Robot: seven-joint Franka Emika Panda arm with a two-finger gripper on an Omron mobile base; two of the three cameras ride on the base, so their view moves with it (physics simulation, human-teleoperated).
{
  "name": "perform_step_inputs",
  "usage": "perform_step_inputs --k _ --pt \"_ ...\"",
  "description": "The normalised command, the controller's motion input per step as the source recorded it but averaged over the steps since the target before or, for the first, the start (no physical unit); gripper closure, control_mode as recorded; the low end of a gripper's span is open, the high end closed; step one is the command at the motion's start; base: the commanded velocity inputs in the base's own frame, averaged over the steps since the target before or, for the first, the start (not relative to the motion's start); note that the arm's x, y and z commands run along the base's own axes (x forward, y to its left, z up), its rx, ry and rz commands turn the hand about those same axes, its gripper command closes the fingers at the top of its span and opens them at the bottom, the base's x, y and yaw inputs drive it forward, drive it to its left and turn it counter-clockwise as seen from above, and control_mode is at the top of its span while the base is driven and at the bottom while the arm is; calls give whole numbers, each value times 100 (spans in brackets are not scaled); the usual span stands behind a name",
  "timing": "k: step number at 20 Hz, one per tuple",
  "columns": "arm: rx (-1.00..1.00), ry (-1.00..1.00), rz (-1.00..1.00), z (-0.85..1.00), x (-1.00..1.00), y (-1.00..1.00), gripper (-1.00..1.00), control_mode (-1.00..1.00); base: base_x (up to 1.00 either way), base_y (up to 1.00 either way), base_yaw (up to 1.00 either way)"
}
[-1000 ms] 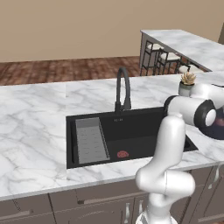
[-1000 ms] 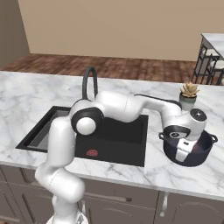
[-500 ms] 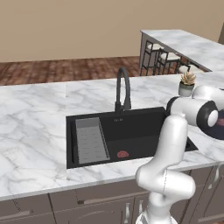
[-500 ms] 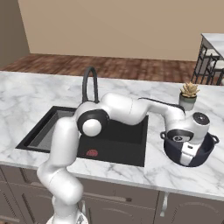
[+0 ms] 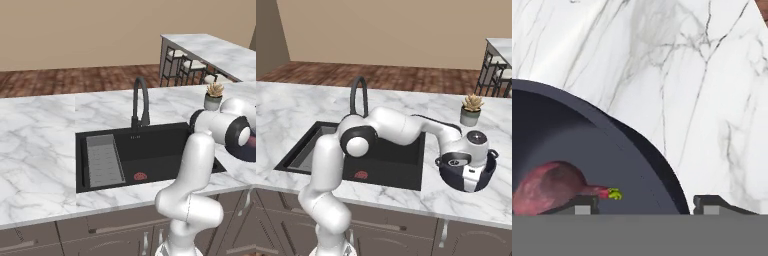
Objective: Dump the onion from the pot into the sink. Then turn on the water and wash the onion. Then turn off the water and put the onion back in the pot.
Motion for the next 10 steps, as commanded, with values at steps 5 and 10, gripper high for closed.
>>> perform_step_inputs --k 5,10 --pt "-9 0 0 -38 0 0 100 -100 0 0 0" --pt "-2 0 0 -28 0 0 100 -100 0 0 0"
